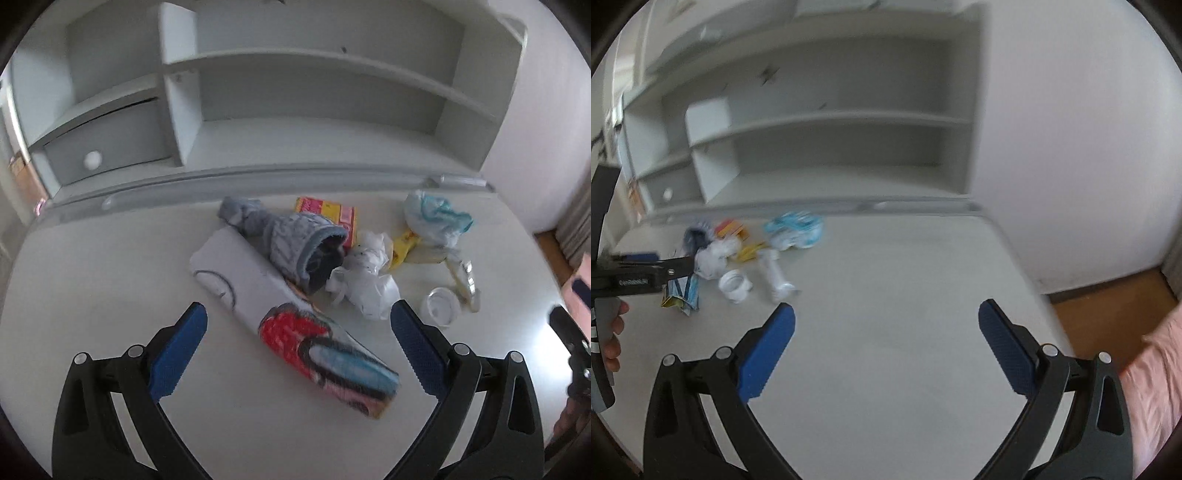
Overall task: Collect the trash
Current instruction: 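Return both grippers to the desk toward the rolled paper and receipt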
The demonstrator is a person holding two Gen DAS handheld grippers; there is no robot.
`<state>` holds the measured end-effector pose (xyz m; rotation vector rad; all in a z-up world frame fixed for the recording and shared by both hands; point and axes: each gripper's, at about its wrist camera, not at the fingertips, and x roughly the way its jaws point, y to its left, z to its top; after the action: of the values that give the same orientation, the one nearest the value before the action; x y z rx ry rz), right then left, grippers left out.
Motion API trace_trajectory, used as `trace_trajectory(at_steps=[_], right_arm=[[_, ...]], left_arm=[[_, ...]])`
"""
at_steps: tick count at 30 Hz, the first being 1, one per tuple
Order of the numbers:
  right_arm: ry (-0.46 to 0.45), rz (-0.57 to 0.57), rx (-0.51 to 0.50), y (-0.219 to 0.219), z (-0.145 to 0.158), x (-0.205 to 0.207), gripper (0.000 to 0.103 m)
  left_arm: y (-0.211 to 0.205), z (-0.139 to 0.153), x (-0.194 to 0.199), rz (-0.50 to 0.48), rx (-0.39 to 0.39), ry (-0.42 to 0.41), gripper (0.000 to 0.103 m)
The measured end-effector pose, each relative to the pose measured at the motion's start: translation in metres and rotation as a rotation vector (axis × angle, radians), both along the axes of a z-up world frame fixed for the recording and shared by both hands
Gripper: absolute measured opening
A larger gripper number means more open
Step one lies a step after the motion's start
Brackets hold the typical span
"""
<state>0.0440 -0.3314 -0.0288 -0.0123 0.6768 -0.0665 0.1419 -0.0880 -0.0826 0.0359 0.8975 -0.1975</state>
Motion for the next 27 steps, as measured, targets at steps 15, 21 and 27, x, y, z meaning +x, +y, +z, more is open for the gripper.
trace_trajectory(at_steps=[15,21,27], right_arm=[[0.190,0.229,-0.151,0.070,-0.028,0.080,0.096],[0.251,0.259,-0.033,0.062,-0.034,0.098,0.096],[0.271,0.237,0.022,0.056,-0.036,0.103,0.098]], left_arm=[[0.057,-0.011,0.001,0.044,0.066,0.030,0.097],[0.070,-0.015,0.011,0.038,0.077,0.025,0.097],[0.072,-0.015,0.013,0.046,0.079,0.026,0.097]])
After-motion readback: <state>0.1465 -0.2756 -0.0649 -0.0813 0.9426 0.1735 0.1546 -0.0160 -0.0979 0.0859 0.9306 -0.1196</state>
